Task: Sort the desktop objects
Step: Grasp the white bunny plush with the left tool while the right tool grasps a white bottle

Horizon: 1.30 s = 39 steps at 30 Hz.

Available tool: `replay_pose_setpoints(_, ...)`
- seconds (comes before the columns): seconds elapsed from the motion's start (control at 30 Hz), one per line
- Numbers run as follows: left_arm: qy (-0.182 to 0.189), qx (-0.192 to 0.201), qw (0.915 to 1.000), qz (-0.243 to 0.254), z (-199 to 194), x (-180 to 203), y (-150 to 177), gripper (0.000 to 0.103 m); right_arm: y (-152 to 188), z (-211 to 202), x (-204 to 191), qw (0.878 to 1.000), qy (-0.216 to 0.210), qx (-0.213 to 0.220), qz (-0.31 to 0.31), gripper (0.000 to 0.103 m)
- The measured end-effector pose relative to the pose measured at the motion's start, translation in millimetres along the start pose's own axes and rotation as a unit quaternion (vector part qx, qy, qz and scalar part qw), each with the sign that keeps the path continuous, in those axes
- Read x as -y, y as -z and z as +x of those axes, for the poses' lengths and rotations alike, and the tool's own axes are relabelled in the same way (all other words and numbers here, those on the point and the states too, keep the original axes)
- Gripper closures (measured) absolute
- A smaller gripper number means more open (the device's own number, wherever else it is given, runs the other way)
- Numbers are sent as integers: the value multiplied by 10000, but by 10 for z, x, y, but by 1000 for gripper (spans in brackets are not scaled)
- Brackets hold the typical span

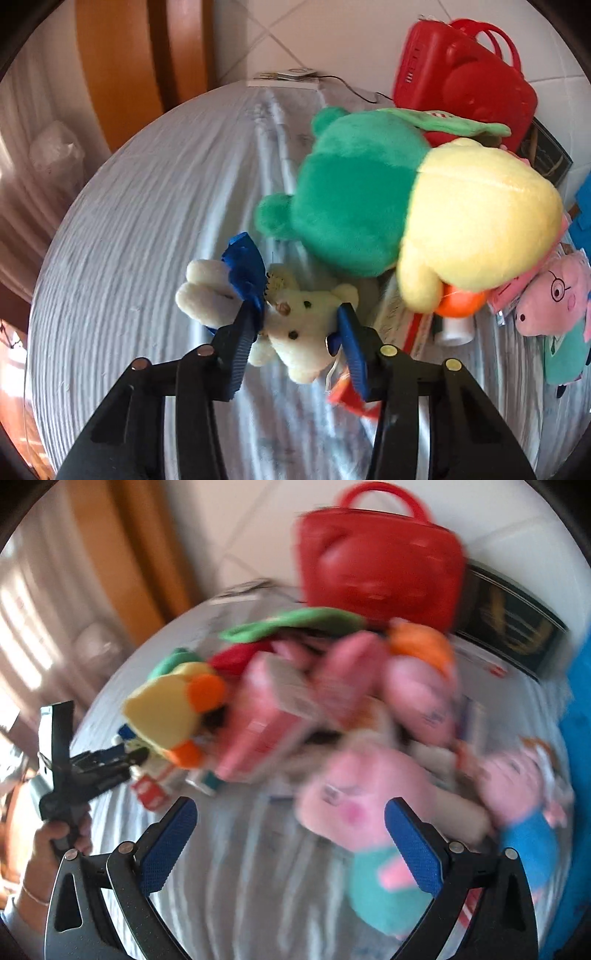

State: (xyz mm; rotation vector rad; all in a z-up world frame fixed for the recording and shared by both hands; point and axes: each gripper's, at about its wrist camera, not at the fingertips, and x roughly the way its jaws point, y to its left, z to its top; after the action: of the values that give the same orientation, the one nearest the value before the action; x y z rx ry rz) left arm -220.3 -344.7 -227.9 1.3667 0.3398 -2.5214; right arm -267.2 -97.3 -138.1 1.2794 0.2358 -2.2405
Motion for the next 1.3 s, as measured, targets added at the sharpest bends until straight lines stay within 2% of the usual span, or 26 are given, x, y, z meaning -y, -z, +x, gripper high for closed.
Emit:
replay_pose_setpoints(0.07, -15, 33, 9999, -110, -64, -79, 9, 71, -97, 77, -145, 9998, -143, 36, -138, 0)
replay_pose_setpoints(0.1, -53, 89, 9999, -118, -95, -100, 8, 80, -152, 119, -219, 9995, -229, 38, -216, 0)
replay_pose_setpoints(0.13, -67, 119, 9998, -127, -124, -120, 5, 84, -202, 161, -287, 9992, -297, 27, -279, 0)
replay_pose_setpoints(0.3, 51, 81, 9994, -324, -89, -228, 19, 83, -293, 330, -480, 9975, -587, -69, -393, 0)
replay_pose_setpoints(0.37, 99, 47, 9987, -492, -88, -283, 24, 72, -258, 378, -466, 9974, -621, -138, -343, 0)
replay_pose_setpoints(0.43, -41, -5, 9985, -555, -58, -288, -11, 45, -215, 402, -411, 9977, -595, -201, -270, 0)
replay_pose_setpoints(0.5, -143, -32, 9984, -539, 0, -270, -51, 39, -158, 447, -306, 9979, -539, -332, -129, 0)
replay_pose_setpoints(0.6, -158, -119, 9981, -583, 140, -234, -106, 25, -68, 502, -180, 9977, -472, -487, 69, 0)
replay_pose_setpoints(0.67, -71, -165, 9978, -634, 219, -201, -111, 25, -16, 519, -150, 9973, -471, -539, 153, 0)
replay_pose_setpoints(0.7, 27, -270, 9975, -646, 253, -184, -109, 28, 9, 546, -149, 9971, -466, -573, 193, 0)
replay_pose_setpoints(0.73, 248, -340, 9967, -701, 267, -171, -108, 49, 19, 576, -158, 9969, -474, -596, 204, 0)
replay_pose_setpoints(0.77, 521, -371, 9949, -779, 263, -151, -91, 57, 31, 609, -175, 9967, -489, -616, 202, 0)
replay_pose_setpoints(0.8, 566, -402, 9947, -764, 241, -100, -65, 61, 39, 660, -207, 9965, -500, -650, 177, 0)
replay_pose_setpoints(0.83, 462, -372, 9963, -621, 223, -58, -44, 63, 44, 698, -234, 9963, -516, -670, 151, 0)
replay_pose_setpoints(0.87, 327, -311, 9982, -404, 174, 6, 0, 64, 47, 738, -261, 9961, -542, -678, 133, 0)
replay_pose_setpoints(0.93, 169, -316, 9990, -256, 95, 47, 98, 64, 53, 834, -334, 9957, -573, -714, 97, 10)
replay_pose_setpoints(0.97, 128, -316, 9991, -249, 45, 38, 153, 64, 57, 892, -388, 9951, -625, -760, 66, 28)
replay_pose_setpoints(1.0, 97, -312, 9991, -254, 1, 25, 196, 65, 59, 930, -416, 9946, -665, -797, 65, 42)
replay_pose_setpoints(1.13, -142, -244, 9994, -187, -168, 3, 332, 65, 55, 1186, -559, 9925, -798, -913, 124, 44)
replay_pose_setpoints(1.2, -130, -253, 9994, -178, -210, 36, 361, 65, 34, 1282, -602, 9923, -824, -913, 166, 44)
replay_pose_setpoints(1.3, -218, -183, 9995, -157, -259, 39, 366, 65, 7, 1448, -664, 9930, -704, -932, 175, 46)
